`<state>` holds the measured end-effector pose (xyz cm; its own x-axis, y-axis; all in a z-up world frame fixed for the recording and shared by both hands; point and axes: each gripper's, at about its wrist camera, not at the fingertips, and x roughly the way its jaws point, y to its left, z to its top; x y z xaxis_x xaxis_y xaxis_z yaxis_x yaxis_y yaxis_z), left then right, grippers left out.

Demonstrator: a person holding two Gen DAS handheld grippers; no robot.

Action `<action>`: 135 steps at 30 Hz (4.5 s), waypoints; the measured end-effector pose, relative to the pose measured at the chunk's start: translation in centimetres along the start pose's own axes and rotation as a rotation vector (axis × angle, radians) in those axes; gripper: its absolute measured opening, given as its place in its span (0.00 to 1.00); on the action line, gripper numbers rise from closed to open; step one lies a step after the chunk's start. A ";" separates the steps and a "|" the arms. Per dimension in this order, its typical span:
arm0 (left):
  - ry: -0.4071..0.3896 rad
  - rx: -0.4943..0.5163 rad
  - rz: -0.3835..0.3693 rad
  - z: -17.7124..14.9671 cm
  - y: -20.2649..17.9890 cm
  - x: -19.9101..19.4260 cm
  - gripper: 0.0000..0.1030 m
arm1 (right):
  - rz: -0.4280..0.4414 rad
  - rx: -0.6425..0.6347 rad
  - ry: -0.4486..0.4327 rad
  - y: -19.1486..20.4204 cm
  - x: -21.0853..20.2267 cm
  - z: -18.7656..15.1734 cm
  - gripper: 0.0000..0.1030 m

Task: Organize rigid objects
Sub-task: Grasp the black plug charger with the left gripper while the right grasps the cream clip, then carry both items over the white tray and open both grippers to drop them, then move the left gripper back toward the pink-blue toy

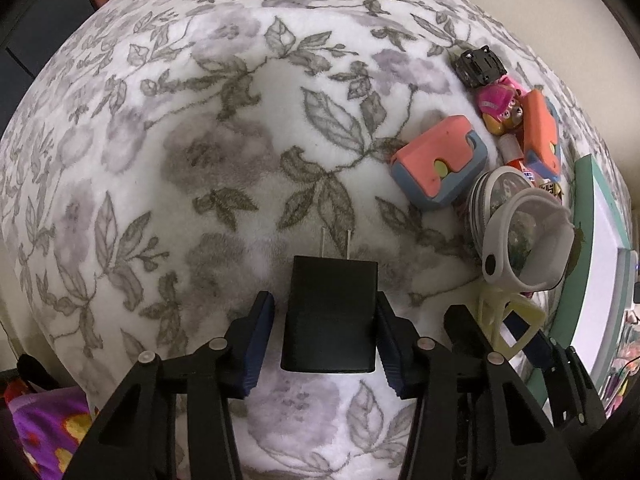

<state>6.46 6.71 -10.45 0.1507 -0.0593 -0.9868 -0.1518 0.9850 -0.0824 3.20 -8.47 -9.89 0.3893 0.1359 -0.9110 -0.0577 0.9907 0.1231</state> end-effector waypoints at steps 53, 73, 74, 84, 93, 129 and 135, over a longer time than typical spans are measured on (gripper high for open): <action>-0.184 0.072 -0.074 2.9 -7.3 -10.4 0.42 | -0.077 0.213 -0.087 -8.9 -10.4 3.3 0.29; -0.196 0.360 -0.200 2.8 -24.5 -8.5 0.42 | -0.263 0.403 -0.119 -22.9 -11.3 4.9 0.29; -0.197 0.368 -0.199 2.7 -25.0 -8.3 0.42 | -0.264 0.410 -0.115 -23.4 -11.0 4.8 0.29; -0.235 0.462 -0.192 1.6 -28.7 -5.5 0.42 | -0.278 0.450 -0.058 -26.3 -7.8 4.2 0.29; -0.213 0.484 -0.190 0.8 -29.2 -3.8 0.42 | -0.308 0.455 -0.025 -27.0 -7.1 3.6 0.29; -0.312 0.330 -0.142 4.0 -25.1 -7.4 0.85 | -0.375 0.369 -0.133 -25.5 -11.8 5.7 0.73; -0.312 0.280 -0.122 4.7 -23.6 -7.2 0.93 | -0.361 0.347 -0.158 -24.9 -11.7 5.9 0.93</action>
<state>13.58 -15.38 -0.72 0.4454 -0.1689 -0.8793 0.1494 0.9823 -0.1130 5.46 -34.70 0.05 0.4633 -0.2419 -0.8526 0.4035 0.9141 -0.0401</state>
